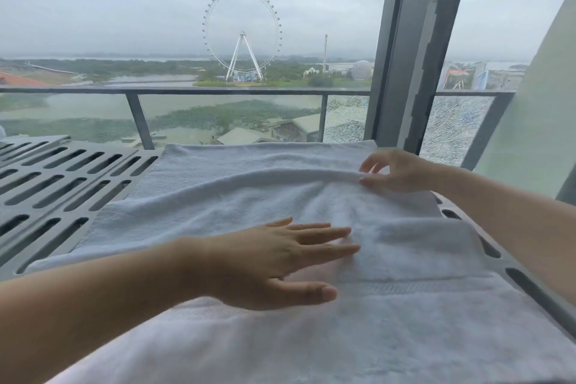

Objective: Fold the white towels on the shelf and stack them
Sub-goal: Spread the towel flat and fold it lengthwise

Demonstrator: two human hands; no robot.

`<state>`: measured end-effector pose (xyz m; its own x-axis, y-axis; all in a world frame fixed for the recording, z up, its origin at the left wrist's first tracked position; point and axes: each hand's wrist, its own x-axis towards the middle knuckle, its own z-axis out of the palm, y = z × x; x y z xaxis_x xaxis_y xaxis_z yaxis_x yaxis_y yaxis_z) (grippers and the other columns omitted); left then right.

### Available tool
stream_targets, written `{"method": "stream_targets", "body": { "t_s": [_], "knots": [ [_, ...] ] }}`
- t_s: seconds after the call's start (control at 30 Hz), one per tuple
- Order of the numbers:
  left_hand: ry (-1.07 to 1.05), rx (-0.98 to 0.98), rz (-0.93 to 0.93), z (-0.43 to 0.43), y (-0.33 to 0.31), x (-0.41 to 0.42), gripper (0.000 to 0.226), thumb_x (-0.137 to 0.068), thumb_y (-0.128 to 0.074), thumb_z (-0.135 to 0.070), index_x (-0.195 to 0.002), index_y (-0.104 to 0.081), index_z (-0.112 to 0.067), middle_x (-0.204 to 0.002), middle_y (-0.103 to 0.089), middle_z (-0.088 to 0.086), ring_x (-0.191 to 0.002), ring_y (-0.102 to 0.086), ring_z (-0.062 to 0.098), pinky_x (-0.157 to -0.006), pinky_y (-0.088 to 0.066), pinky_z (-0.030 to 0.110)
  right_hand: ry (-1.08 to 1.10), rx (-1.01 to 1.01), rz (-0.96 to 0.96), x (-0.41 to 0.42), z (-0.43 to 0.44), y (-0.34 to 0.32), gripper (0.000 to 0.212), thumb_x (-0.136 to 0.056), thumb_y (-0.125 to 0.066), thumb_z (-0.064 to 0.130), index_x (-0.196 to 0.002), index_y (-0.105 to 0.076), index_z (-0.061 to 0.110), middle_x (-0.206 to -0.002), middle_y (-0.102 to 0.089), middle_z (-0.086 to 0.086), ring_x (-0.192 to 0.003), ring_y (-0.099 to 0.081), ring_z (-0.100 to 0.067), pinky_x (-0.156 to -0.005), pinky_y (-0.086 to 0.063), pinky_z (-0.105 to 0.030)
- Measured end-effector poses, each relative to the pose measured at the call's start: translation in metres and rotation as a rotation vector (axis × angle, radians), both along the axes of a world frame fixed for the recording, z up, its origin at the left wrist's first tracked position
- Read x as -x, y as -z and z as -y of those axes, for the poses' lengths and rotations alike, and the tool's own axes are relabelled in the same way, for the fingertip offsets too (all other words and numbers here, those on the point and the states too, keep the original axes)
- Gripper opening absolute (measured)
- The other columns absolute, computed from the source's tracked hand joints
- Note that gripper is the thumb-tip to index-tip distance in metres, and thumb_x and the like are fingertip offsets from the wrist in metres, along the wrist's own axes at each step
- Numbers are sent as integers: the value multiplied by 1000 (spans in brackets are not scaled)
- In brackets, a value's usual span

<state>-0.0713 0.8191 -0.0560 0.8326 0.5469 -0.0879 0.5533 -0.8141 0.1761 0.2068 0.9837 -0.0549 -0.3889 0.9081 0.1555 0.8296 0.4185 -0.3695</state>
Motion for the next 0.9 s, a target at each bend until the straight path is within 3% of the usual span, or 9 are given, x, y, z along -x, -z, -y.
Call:
{"method": "stream_targets", "body": {
  "t_s": [0.2, 0.33, 0.47, 0.57, 0.67, 0.73, 0.9],
  "knots": [
    [70, -27, 10, -10, 2, -54, 59, -93, -32, -55, -146, -9, -40, -155, 3, -18, -138, 11, -5, -117, 4, 42, 49, -47, 23, -11, 6, 8, 21, -77, -65, 48, -86, -61, 29, -95, -60, 5, -90, -54, -13, -75, -38, -28],
    [111, -60, -13, -6, 16, -62, 60, -88, -26, -59, -142, -1, -50, -154, 8, -21, -139, 16, -2, -115, 9, 42, 34, -145, 90, -9, 5, 0, 18, -81, -66, 39, -83, -58, 22, -92, -60, 0, -89, -57, -18, -78, -44, -30],
    [117, -56, -8, -6, 15, -62, 59, -88, -25, -60, -141, 0, -53, -153, 8, -24, -138, 17, -3, -116, 8, 43, 71, -25, 196, -6, 0, -8, 20, -80, -63, 46, -80, -57, 27, -83, -58, 8, -84, -57, -15, -73, -46, -29],
    [110, -3, 38, -7, 13, -62, 58, -88, -28, -59, -141, -5, -53, -153, 4, -26, -137, 14, -7, -116, 7, 43, 89, 68, 117, -7, -4, -16, 27, -85, -52, 53, -80, -60, 28, -84, -61, 9, -82, -57, -12, -63, -40, -25],
    [44, 38, 165, -17, 7, -63, 54, -89, -30, -56, -141, -17, -50, -154, -7, -24, -137, 6, -10, -116, 4, 43, 91, 61, 58, -10, -13, -19, 21, -90, -51, 43, -83, -64, 27, -86, -64, 7, -80, -59, -12, -63, -42, -23],
    [8, 12, 147, -27, 6, -64, 53, -89, -29, -57, -141, -18, -50, -153, -9, -23, -137, 5, -10, -117, 2, 44, 91, 66, 71, -12, -20, -17, 10, -87, -57, 35, -86, -63, 27, -84, -63, 9, -78, -60, -11, -61, -42, -21],
    [-2, -52, 26, -52, 2, -80, 51, -90, -25, -61, -140, -14, -53, -155, -6, -20, -140, 5, -4, -115, 5, 46, 128, 91, 72, -6, -41, -15, 25, -81, -66, 36, -102, -63, 22, -93, -62, 3, -85, -60, -16, -77, -49, -29]
  ]
}}
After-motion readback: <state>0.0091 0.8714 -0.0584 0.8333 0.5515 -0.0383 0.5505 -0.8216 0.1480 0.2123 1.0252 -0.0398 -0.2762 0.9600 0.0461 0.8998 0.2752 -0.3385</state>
